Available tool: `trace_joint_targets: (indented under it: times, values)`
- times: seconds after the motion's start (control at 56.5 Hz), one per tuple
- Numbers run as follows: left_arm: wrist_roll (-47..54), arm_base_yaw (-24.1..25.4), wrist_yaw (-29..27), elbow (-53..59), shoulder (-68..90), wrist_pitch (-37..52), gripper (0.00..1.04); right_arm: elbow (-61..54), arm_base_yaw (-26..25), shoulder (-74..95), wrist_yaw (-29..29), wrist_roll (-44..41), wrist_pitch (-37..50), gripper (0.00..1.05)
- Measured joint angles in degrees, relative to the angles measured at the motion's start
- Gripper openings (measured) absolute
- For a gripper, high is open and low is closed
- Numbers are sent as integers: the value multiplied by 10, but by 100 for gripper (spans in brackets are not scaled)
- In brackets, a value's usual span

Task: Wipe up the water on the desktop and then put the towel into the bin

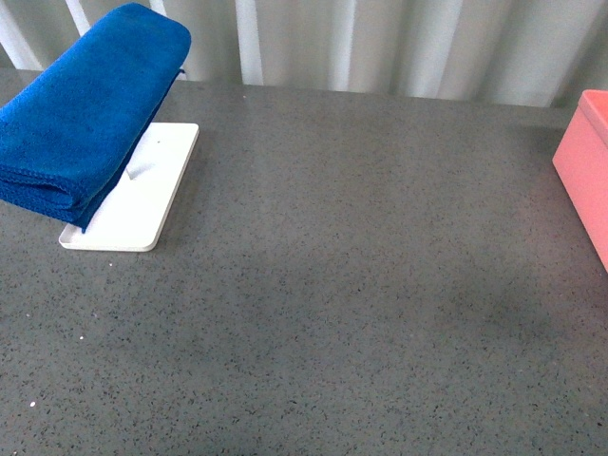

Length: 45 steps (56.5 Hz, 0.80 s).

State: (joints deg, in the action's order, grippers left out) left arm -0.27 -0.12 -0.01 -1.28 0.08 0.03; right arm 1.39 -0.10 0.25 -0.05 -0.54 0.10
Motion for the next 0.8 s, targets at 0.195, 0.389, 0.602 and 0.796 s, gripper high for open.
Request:
trace_joint_targets:
  times: [0.195,0.389,0.602,0.796]
  values:
    - [0,0,0,0,0,0,98,0,0,0,0,0,0,98]
    - [0,0,0,0,0,0,98,0,0,0,0,0,0,98]
    - [0,0,0,0,0,0,98,0,0,0,0,0,0,98]
    - [0,0,0,0,0,0,98,0,0,0,0,0,0,98]
